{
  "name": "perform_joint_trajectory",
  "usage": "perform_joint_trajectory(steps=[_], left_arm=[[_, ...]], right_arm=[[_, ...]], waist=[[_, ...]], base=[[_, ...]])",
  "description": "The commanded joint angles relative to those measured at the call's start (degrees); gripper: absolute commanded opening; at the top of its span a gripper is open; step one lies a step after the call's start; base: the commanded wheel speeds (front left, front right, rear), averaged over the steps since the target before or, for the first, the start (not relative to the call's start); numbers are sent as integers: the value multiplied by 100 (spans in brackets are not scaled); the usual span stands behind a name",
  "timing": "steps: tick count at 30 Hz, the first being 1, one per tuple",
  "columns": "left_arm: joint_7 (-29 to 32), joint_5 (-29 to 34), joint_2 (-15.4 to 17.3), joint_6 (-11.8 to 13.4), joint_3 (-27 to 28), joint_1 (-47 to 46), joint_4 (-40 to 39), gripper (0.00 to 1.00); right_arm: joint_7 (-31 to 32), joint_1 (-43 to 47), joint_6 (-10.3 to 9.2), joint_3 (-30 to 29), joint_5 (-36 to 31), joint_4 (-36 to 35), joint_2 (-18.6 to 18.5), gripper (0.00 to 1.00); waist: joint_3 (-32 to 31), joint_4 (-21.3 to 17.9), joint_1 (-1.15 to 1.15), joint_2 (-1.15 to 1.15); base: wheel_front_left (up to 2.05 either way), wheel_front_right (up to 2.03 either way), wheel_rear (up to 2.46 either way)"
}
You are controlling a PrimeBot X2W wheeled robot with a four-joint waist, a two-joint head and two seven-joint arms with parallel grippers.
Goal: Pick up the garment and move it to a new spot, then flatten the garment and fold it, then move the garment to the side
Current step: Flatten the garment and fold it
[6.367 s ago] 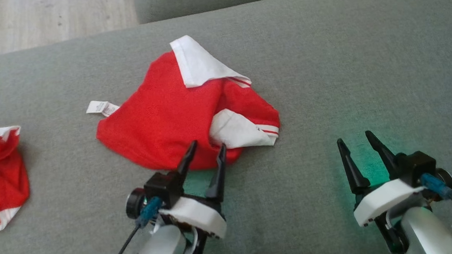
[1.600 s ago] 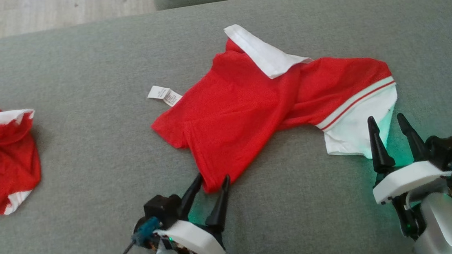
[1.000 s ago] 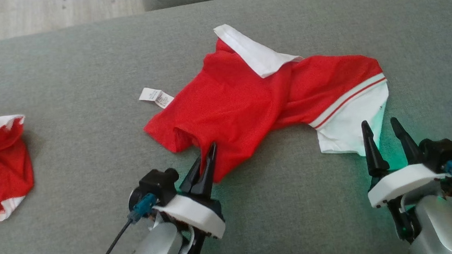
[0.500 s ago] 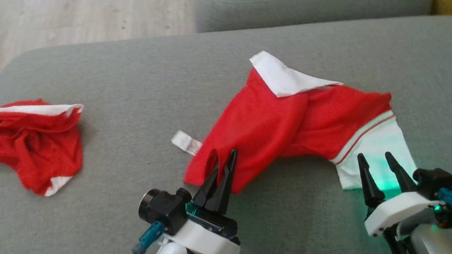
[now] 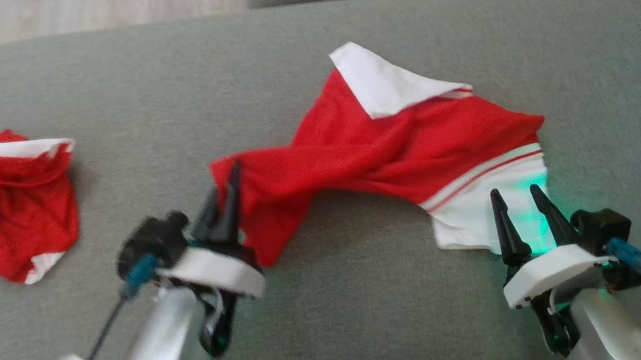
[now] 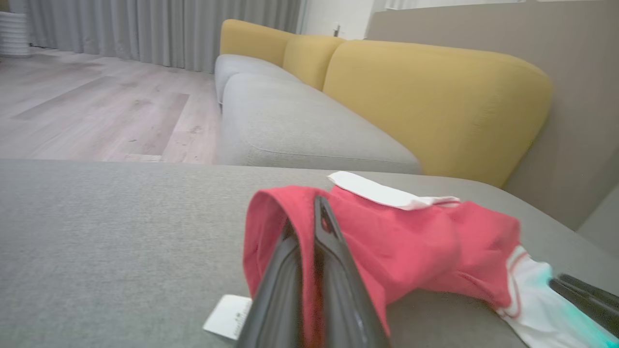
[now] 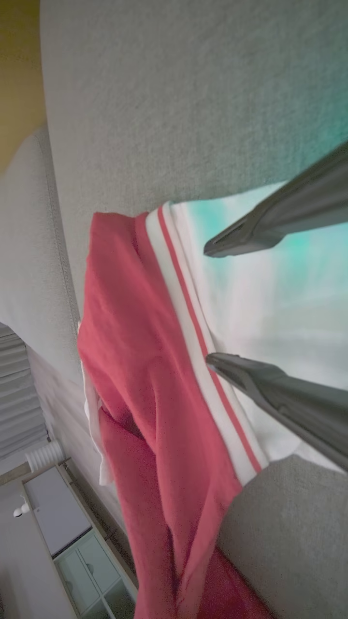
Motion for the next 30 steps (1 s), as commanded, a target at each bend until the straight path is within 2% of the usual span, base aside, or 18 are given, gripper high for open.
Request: perform_joint_trajectory(steps=[1,3,4,5,6,11,16,20,24,30], left_arm=[[-37,2,47,14,349,-357,28,14],[-37,68,34,37,581,-645,314,27],[-37,62,16,77,728,-768,460,63],[-37,83,5,120,867,-902,565,92],[-37,147,-1,191,1026,-1033,578,100],[-37,481,-64,378,1618,-1188,533,100],[-37,744,-158,268,1730,-824,412,100],[-37,735,-195,181,1687,-416,453,100],[-37,449,-201,136,1469,0,454,100],[-37,200,-203,228,1162,355,511,100]], right_arm=[[-37,-166,-3,159,19,-157,-72,100],[-37,-212,-3,187,29,-162,-90,100],[-37,-234,-3,195,32,-166,-98,100],[-37,-255,-3,209,32,-168,-104,100],[-37,-275,-3,214,37,-172,-110,100],[-37,-356,-3,216,45,-179,-97,100],[-37,-352,-3,171,41,-156,-65,100],[-37,-294,-3,187,44,-126,-30,100],[-37,-233,-3,225,55,-106,1,100],[-37,-114,-3,258,66,-97,31,100]], waist=[[223,-200,-1,0],[329,-264,-1,0],[372,-284,-1,0],[419,-307,-1,0],[456,-320,-1,0],[531,-345,-1,0],[445,-272,-1,0],[307,-220,-1,0],[155,-206,-1,0],[-6,-234,-1,0]], base=[[0,0,0],[0,0,0],[0,0,0],[0,0,0],[0,0,0],[0,0,0],[0,0,0],[0,0,0],[0,0,0],[0,0,0]])
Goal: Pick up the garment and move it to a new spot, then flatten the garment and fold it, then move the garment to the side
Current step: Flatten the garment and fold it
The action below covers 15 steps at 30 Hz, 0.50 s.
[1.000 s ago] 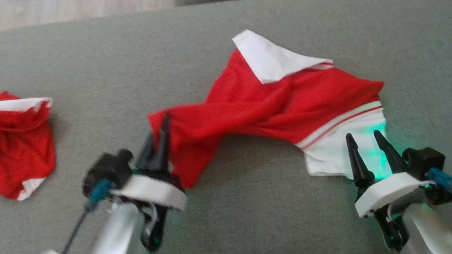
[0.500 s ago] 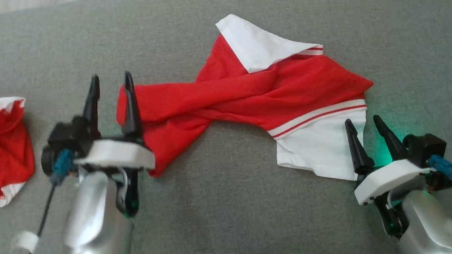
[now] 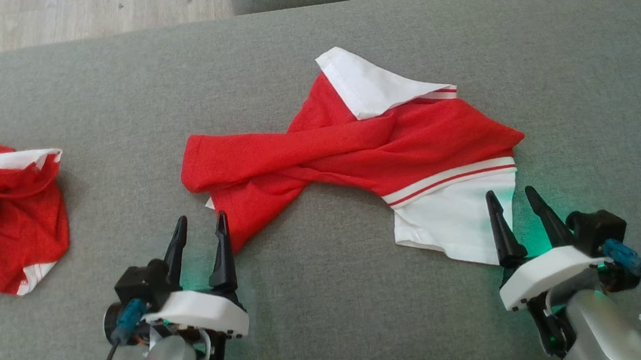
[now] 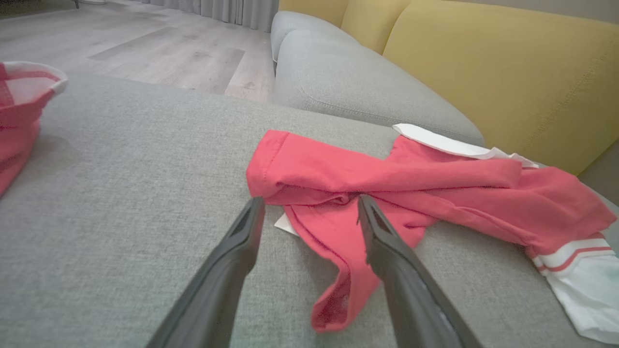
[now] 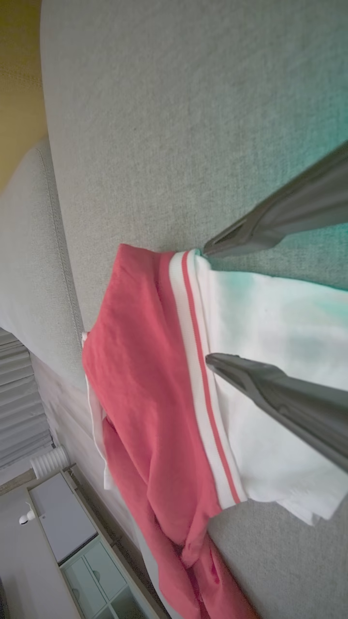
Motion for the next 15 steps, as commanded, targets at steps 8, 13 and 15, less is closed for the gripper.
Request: perform_joint_trajectory(steps=[8,13,15], left_arm=[[-37,436,54,103,218,-521,266,100],[-37,661,60,43,258,-977,724,100],[-37,664,60,38,337,-1103,866,100]], right_arm=[[-37,-110,-3,182,15,-219,5,100],[-37,-182,-3,167,12,-241,-17,100],[-37,-198,-3,162,13,-240,-24,100]], waist=[[171,-124,1,0],[382,-222,1,0],[447,-262,1,0]], base=[[0,0,0],[0,0,0],[0,0,0]])
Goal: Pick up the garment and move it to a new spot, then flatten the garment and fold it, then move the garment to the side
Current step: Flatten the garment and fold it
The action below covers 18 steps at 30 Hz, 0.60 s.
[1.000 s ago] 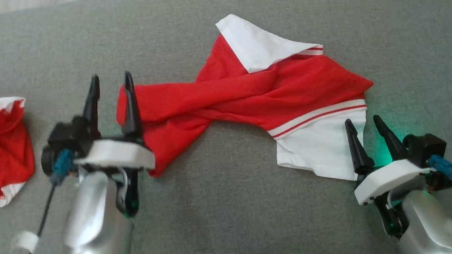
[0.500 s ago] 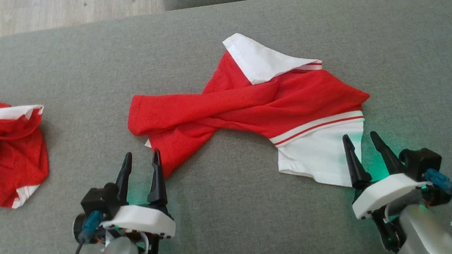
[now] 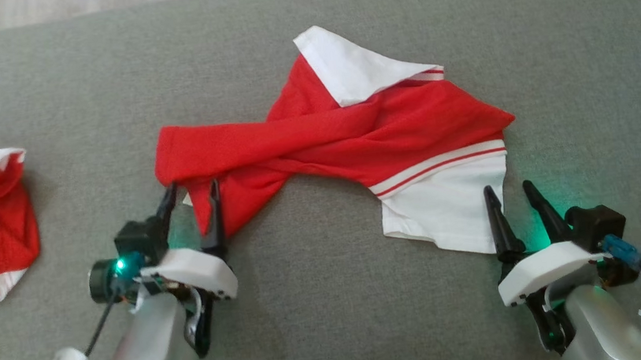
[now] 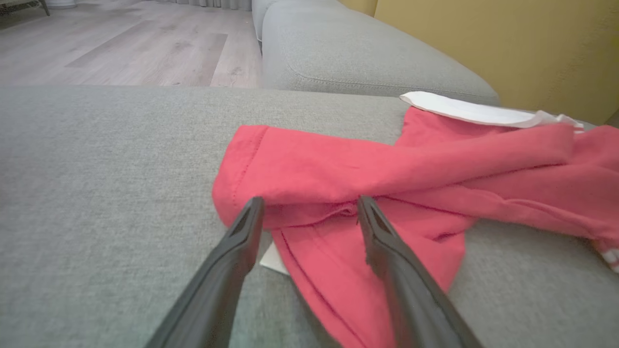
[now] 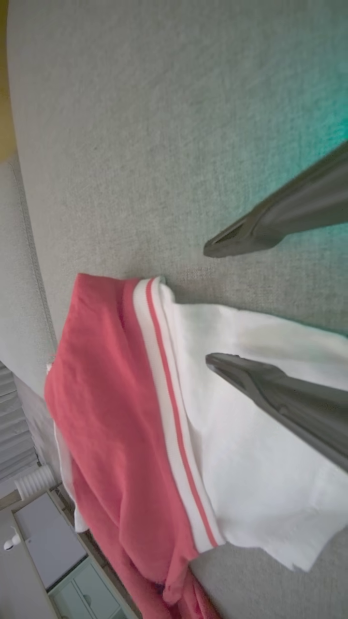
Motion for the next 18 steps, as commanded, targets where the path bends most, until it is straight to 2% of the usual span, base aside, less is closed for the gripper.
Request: perform_joint_trajectory(steps=[1,6,18], left_arm=[[-37,41,71,17,244,-198,-9,100],[-37,123,78,134,439,-389,258,100],[-37,542,120,86,471,-702,403,100]], right_arm=[[-37,-171,-3,122,12,-172,-28,100],[-37,-228,-3,103,9,-183,-35,100],[-37,-302,-3,101,-28,-207,-50,100]], waist=[[79,-66,0,0],[195,-142,0,0],[332,-129,0,0]], base=[[0,0,0],[0,0,0],[0,0,0]])
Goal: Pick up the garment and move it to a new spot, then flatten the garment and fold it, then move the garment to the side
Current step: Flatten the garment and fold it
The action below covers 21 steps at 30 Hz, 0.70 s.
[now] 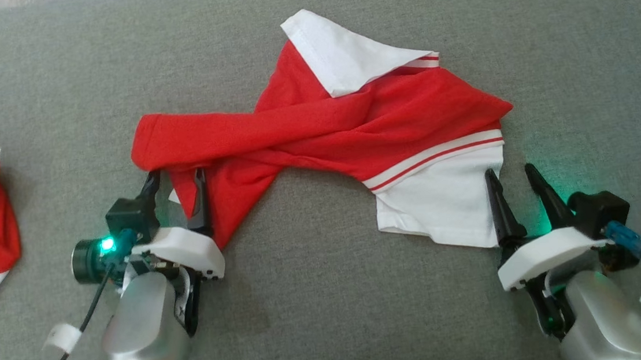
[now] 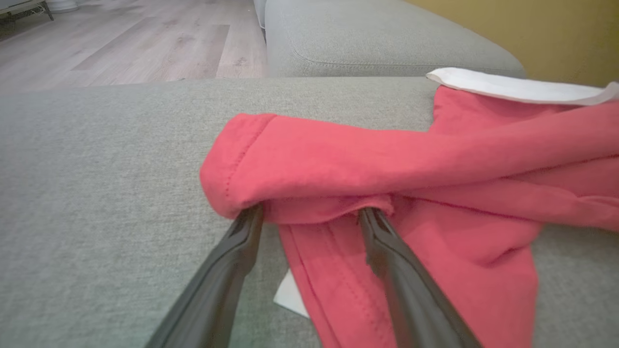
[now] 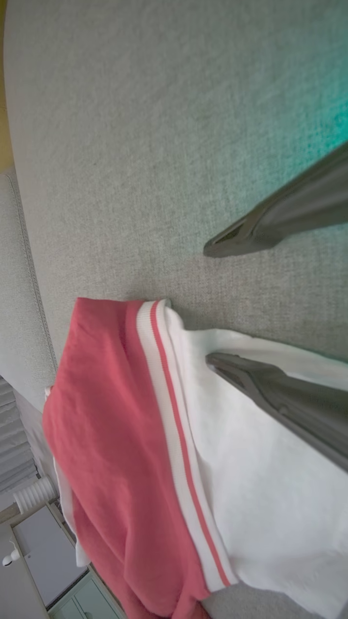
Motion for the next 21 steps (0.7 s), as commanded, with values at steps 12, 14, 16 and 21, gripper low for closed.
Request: perform_joint_trajectory(steps=[12,14,16,21], left_arm=[[-37,306,112,-90,5,-319,-308,0],[-37,336,126,-104,34,-272,-574,0],[-37,331,131,-120,62,-247,-730,0],[-37,335,250,-271,-6,-327,-1580,0]], right_arm=[[-37,-169,-3,159,-31,-95,-44,100],[-37,-147,-3,124,-24,-62,-40,100],[-37,-130,-3,112,-16,-45,-33,100],[-37,18,-3,87,61,63,23,100]], waist=[[26,13,0,0],[-55,51,0,0],[-104,71,0,0],[-520,220,0,0]], base=[[0,0,0],[0,0,0],[0,0,0],[0,0,0]])
